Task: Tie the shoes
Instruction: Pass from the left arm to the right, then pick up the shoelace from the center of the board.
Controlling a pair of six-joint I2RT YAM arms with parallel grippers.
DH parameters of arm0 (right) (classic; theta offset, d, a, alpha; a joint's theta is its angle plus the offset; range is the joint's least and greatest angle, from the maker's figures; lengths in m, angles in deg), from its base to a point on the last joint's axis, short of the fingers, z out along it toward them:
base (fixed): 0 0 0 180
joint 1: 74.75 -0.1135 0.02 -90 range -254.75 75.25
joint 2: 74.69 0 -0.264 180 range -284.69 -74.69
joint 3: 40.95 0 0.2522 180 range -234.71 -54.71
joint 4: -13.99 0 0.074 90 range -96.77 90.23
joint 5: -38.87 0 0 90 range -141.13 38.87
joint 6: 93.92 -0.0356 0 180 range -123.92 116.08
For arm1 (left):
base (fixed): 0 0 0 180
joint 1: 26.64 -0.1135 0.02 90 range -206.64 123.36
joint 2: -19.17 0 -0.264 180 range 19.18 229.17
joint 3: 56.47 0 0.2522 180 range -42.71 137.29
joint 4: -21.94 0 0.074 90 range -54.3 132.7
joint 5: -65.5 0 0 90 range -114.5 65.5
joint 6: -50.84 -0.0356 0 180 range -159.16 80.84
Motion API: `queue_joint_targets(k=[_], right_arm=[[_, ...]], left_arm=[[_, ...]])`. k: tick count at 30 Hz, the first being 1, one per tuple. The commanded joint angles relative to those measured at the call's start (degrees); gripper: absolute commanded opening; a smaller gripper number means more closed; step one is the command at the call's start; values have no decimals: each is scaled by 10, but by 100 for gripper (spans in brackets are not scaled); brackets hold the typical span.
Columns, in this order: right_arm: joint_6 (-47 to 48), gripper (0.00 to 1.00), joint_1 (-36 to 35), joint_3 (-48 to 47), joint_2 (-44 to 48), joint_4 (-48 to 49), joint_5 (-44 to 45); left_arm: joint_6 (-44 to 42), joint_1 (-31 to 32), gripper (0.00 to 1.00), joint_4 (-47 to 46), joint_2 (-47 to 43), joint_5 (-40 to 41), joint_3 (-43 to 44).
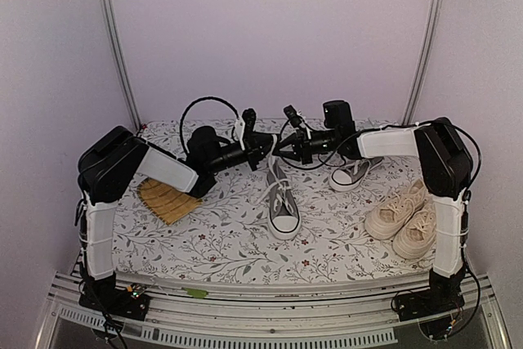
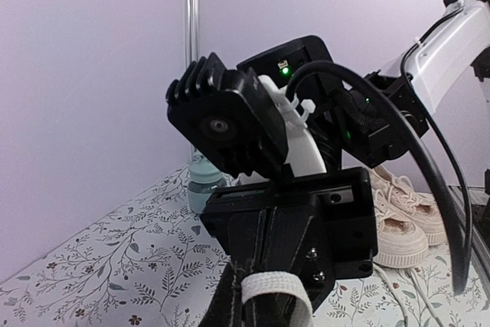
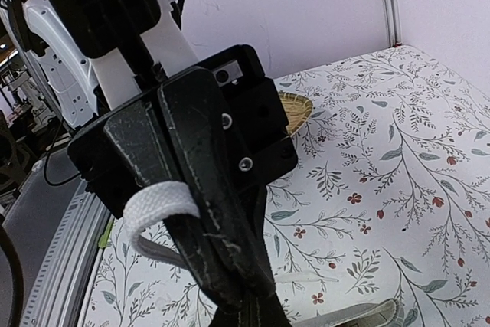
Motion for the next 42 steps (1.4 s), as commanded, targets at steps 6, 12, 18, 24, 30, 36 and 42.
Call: queue_joint_targets(k=[6,12,18,24,30,36,42], right_arm=[[2,0,17,-7,14,-36,44],[-43,0,41,-1,22,-78,105],[-42,0,41,-8,15,-146,184],[-77,0,41,-11,7,-149,139],[-129,0,41,-16,-4,-184,131],[-187,0,41,-7,-14,-187,87],[-240,0,40,0,-23,-147,56]], left_arm=[[-10,-1,40,26,-8,1,5],[-56,-29,64,181,-65,-7,-27],[-152,-32,61,404,-109,-66,-25],[-175,-33,66,443,-115,-93,-43],[-179,-4,82,447,-71,-93,-5],[-164,4,78,428,-34,-36,15],[-185,8,62,449,-17,-8,40]])
